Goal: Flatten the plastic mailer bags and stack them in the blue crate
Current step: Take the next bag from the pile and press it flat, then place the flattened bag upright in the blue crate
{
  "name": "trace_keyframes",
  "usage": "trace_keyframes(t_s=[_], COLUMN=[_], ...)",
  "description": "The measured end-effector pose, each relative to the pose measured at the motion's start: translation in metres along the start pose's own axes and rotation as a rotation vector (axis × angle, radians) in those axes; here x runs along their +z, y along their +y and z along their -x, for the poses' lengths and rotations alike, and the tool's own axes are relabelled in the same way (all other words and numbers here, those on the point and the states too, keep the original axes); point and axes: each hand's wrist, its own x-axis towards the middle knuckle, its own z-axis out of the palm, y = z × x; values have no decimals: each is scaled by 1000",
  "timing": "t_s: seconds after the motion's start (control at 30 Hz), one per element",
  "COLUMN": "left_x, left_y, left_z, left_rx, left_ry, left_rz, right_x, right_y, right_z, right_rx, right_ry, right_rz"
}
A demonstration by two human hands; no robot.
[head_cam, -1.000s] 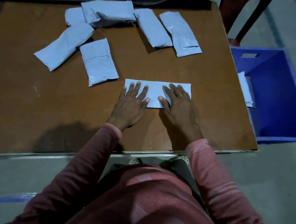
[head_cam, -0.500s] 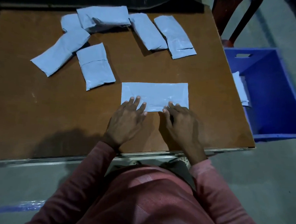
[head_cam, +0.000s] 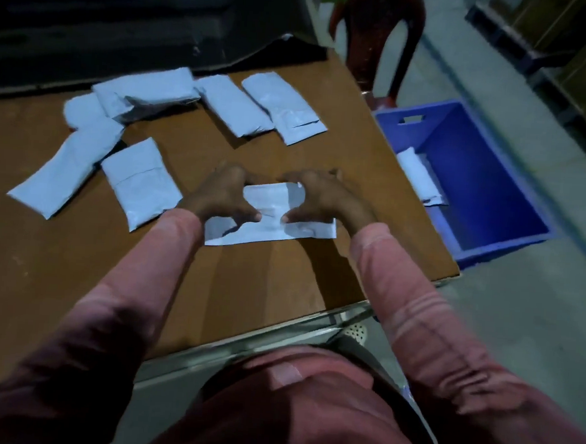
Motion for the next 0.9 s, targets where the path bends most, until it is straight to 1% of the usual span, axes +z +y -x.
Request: trace_keyframes(t_s=[0.03,0.1,0.13,0.17,0.2,0.27,0.3,0.37,0.43,0.5,0.57,0.63,0.73,0.8,0.9], left_x=[-7,-20,-23,-24,-22,-11,-3,17,40,65,86,103,130,152,193], left_y=[12,44,59,75,93,129,145,175,195,211,228,246,270,278,281], left_z=[-8,-24,-36,-50,-64,-89,-100,-124,-152,-189,-228,-268,-330,-371,-427], left_rx=[47,163,223,295,358,423,439,441,445,482,518,521,478,460,511], left_ry=[39,184,261,342,413,549,593,621,594,532,446,323,77,-52,-156], left_rz=[-21,-209,-314,-355,-355,-278,-222,-129,-83,-57,-52,-57,-151,-209,-295], right_x=[-5,-17,-23,-29,-35,-46,-50,-57,-62,-68,-68,-65,-54,-47,-36], right_y=[8,27,40,55,72,109,129,170,208,249,292,331,380,406,439], right_z=[2,11,19,28,38,60,71,89,100,106,107,101,80,63,44], right_rx=[19,74,116,164,218,333,395,525,659,793,909,990,1022,1013,998], right_ry=[24,112,177,251,339,524,601,706,752,757,731,696,622,561,492], right_rz=[12,9,0,-5,-6,-15,-25,-72,-131,-174,-215,-252,-255,-221,-194])
